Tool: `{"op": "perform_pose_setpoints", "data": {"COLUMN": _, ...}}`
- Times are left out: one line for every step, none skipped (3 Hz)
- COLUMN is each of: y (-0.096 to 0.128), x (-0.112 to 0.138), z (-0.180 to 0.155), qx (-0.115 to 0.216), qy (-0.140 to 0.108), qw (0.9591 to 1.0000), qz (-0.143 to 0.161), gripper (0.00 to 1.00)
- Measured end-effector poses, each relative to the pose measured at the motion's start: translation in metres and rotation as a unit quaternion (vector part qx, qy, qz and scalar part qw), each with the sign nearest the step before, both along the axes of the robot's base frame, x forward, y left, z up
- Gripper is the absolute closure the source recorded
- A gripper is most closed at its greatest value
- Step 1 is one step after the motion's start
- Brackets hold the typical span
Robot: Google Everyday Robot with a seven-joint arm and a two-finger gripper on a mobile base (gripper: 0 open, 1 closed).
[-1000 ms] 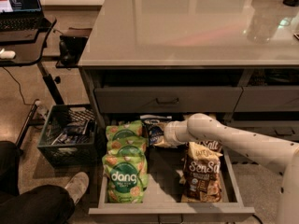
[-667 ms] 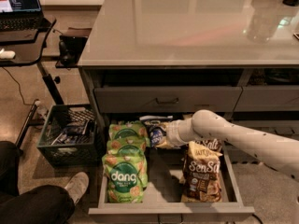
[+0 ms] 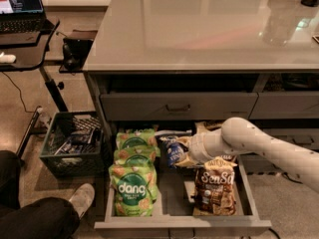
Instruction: Pick blue chip bag from middle drawer and place on counter
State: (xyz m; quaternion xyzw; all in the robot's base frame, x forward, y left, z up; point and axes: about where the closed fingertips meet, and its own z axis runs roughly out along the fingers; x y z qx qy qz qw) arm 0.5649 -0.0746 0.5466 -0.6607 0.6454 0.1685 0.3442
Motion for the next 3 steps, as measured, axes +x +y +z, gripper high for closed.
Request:
{"op": "perform_pose_setpoints", "data": {"y": -0.011, "x": -0.032, "z": 0.024, "qx": 0.024, "qy": 0.01, "qw": 0.9996, "qz": 0.015, "gripper": 1.0}}
{"op": "perform_pose_setpoints", "data": {"y": -0.018, "x": -0.063, "z": 0.05, "qx": 0.034, "qy": -0.003, "qw": 0.999, "qz": 0.028, "gripper": 1.0}}
{"op": "perform_pose_setpoints", "data": {"y": -0.02, "x": -0.064, "z": 0.05, "qx": 0.034, "qy": -0.004, "qw": 0.9991, "qz": 0.026, "gripper": 0.81}}
